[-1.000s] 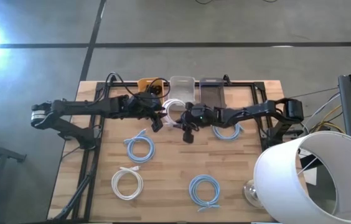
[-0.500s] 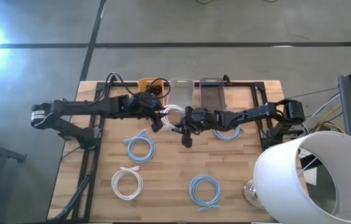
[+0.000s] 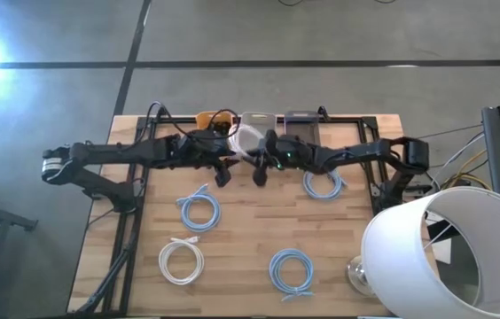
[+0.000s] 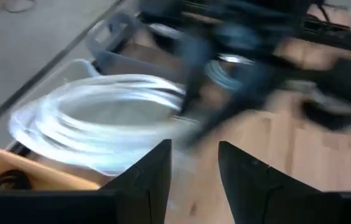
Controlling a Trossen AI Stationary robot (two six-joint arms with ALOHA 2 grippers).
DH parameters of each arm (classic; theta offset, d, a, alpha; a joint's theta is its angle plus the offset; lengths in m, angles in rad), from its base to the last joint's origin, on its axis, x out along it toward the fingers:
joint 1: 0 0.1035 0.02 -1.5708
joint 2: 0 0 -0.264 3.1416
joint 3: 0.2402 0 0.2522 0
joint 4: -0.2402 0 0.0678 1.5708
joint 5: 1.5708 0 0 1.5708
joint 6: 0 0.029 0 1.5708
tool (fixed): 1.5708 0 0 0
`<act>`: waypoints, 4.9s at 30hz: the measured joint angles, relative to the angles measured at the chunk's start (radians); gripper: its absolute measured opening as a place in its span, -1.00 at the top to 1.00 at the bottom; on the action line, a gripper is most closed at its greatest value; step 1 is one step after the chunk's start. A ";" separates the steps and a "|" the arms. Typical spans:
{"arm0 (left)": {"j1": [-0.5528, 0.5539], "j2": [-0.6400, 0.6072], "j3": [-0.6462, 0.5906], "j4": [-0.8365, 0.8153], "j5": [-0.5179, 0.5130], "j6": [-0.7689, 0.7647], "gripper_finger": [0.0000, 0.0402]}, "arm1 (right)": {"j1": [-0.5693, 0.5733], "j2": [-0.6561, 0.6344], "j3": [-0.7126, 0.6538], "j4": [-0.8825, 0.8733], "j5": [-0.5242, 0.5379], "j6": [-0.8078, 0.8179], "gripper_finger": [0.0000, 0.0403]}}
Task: Pick & Place USB Port
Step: Put the top white display cable into the gray bin, then put the white display cable into the gray bin
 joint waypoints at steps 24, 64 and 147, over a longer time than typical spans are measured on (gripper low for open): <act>0.000 -0.079 -0.001 -0.015 -0.098 0.047 0.33 | -0.153 0.268 0.011 0.267 -0.077 0.179 0.56; -0.516 -0.020 -0.002 -0.384 0.017 -0.165 0.33 | 0.056 -0.202 0.001 -0.476 -0.094 -0.020 0.26; -0.018 0.346 0.468 -0.478 -0.291 -0.103 0.62 | 0.145 -0.553 -0.242 -0.702 -0.087 -0.004 0.32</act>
